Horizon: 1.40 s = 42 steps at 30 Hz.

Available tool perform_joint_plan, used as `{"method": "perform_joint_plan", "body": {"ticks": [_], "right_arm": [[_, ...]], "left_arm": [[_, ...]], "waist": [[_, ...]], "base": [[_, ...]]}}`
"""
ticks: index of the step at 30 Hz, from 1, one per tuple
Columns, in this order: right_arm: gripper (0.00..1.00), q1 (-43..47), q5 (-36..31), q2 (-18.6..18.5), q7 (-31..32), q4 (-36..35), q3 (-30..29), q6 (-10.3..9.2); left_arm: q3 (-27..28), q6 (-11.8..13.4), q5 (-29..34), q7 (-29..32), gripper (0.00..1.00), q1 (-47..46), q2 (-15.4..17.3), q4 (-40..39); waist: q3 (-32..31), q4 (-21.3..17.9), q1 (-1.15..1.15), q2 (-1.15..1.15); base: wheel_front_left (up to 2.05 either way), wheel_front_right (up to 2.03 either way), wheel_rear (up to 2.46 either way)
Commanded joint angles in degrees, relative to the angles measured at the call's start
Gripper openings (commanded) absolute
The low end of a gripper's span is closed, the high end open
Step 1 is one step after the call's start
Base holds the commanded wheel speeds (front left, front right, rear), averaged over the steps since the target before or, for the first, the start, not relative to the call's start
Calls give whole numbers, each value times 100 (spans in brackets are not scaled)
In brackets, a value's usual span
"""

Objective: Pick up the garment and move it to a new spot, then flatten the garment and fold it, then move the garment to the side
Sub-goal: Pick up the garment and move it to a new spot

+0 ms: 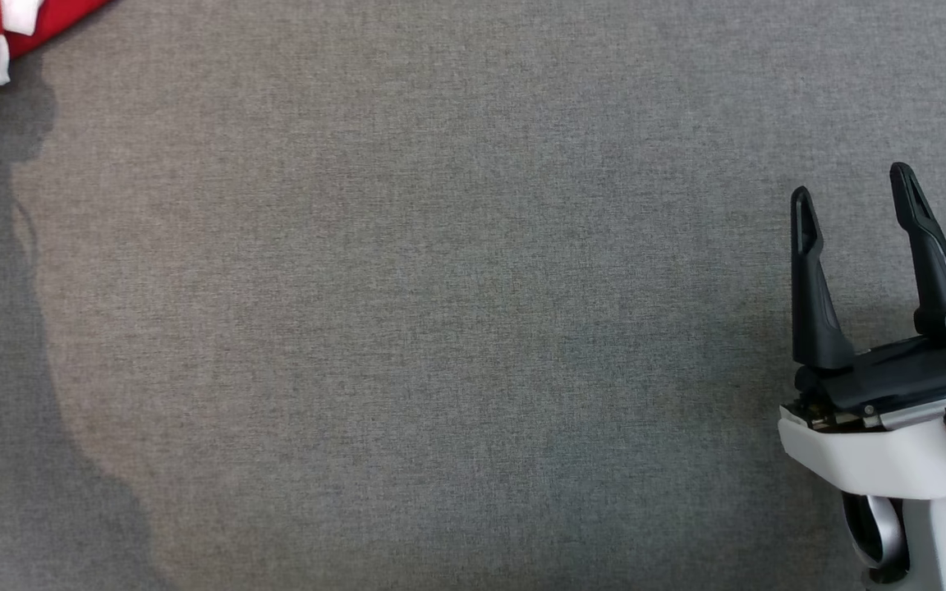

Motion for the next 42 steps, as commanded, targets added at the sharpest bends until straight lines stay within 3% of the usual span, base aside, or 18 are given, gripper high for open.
{"method": "perform_joint_plan", "body": {"ticks": [1, 9, 12, 24, 28, 34, 42], "right_arm": [[100, -67, -31, -24, -30, -37, 12, 1], [100, -90, 39, -26, -30, -139, 70, 1], [100, -118, 61, -25, -30, -163, 74, 1], [100, -124, 258, -25, -30, -22, 46, 1], [100, -72, 385, -25, -30, 90, 72, 1], [100, 103, 601, -26, -30, 309, -19, 1], [100, 441, 744, -26, -31, 538, -263, 1]], "left_arm": [[-1, 47, 26, 11, 100, -98, 50, 81], [-243, 79, 221, 41, 98, -268, 110, 580], [-258, 108, 231, -76, 0, -304, 93, 686], [-429, 89, 359, -638, 0, -560, 144, 844], [-525, 53, 407, -796, 0, -646, 217, 787], [-689, -8, 212, -852, 0, -709, 44, 612], [-1470, -11, -189, -804, 0, -411, -243, -96]], "waist": [[57, -64, 0, 0], [107, -166, 0, 0], [115, -207, 0, 0], [-312, -225, 0, 0], [-694, -248, 0, 0], [-1471, -303, 0, 0], [-2411, -379, 0, 0]], "base": [[0, 0, 0], [0, 0, 0], [0, 0, 0], [0, 0, 0], [0, 0, 0], [0, 0, 0], [0, 0, 0]]}}
